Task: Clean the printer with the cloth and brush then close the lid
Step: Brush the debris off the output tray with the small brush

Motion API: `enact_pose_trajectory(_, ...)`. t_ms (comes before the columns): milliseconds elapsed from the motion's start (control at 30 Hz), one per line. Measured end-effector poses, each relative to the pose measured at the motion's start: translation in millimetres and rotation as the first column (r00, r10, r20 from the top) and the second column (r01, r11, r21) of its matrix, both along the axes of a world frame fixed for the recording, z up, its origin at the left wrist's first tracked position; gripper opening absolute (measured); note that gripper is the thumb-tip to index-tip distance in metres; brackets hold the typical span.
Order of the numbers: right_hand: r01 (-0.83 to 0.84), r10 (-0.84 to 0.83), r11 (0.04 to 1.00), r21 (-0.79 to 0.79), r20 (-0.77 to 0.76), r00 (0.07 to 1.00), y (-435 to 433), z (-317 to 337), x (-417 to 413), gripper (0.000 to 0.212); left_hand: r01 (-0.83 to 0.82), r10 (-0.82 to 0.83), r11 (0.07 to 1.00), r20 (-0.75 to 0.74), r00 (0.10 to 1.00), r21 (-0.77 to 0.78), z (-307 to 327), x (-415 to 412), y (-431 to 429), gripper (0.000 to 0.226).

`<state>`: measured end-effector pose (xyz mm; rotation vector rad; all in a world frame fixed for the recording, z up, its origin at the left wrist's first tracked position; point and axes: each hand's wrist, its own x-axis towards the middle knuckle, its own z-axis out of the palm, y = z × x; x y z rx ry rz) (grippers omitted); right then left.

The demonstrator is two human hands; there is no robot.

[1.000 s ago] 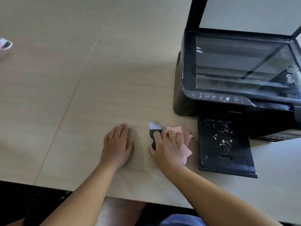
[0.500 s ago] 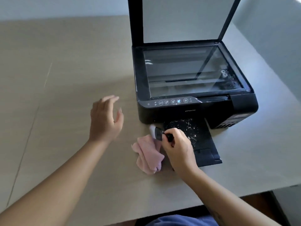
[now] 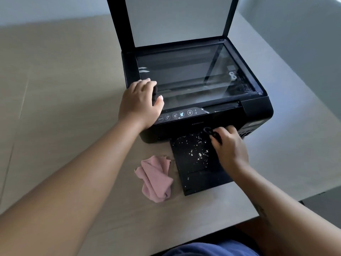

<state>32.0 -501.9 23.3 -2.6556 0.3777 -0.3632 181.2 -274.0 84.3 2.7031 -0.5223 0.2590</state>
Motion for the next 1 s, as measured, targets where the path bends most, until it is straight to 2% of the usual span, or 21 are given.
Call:
enact_pose_trajectory(200, -0.268, 0.276, 0.956, 0.119, -0.057, 0.959, 26.0, -1.3, 8.9, 0.018, -0.003, 0.003, 1.000, 0.014, 1.000, -0.021, -2.4, 0.6, 1.0, 0.045)
enact_pose_trajectory(267, -0.214, 0.214, 0.972, 0.100, 0.010, 0.977, 27.1, 3.5, 10.7, 0.018, -0.005, 0.006, 1.000, 0.030, 1.000, -0.025, -2.8, 1.0, 0.7, 0.044)
enact_pose_trajectory(333, -0.083, 0.079, 0.993, 0.079, 0.061, 0.995, 21.1, 6.7, 11.1, 0.017, -0.005, 0.006, 1.000, 0.042, 0.999, -0.019, -1.0, 1.7, -0.5, 0.042)
enact_pose_trajectory(400, -0.039, 0.038, 0.997, 0.073, 0.007, 0.999, 23.4, 4.4, 8.8, 0.017, -0.011, 0.011, 1.000, 0.043, 0.999, -0.010, -0.4, 1.6, 0.6, 0.041)
enact_pose_trajectory(533, -0.297, 0.311, 0.942, 0.154, -0.077, 0.947, 44.2, -1.3, 3.5, 0.021, -0.014, 0.014, 1.000, 0.046, 0.999, 0.004, -2.0, 0.2, 1.5, 0.039)
enact_pose_trajectory(600, -0.296, 0.305, 0.941, 0.163, -0.036, 0.952, 47.0, 2.1, 5.5, 0.021, -0.018, 0.018, 1.000, 0.041, 0.999, 0.008, -1.6, -0.1, 1.3, 0.039)
enact_pose_trajectory(700, -0.188, 0.184, 0.977, 0.098, 0.041, 0.982, 42.7, 3.6, 7.7, 0.021, -0.024, 0.024, 1.000, 0.032, 0.999, 0.012, -0.8, -0.6, 0.3, 0.039)
enact_pose_trajectory(867, -0.342, 0.349, 0.926, 0.159, -0.019, 0.937, 55.6, 1.1, 6.1, 0.018, -0.024, 0.024, 1.000, 0.034, 0.999, 0.009, -1.4, 0.3, 1.8, 0.038)
enact_pose_trajectory(1000, -0.069, 0.059, 0.988, 0.141, 0.076, 0.995, 31.0, 7.2, 2.2, 0.010, -0.028, 0.027, 1.000, 0.040, 0.999, 0.012, -1.3, 0.2, 1.3, 0.037)
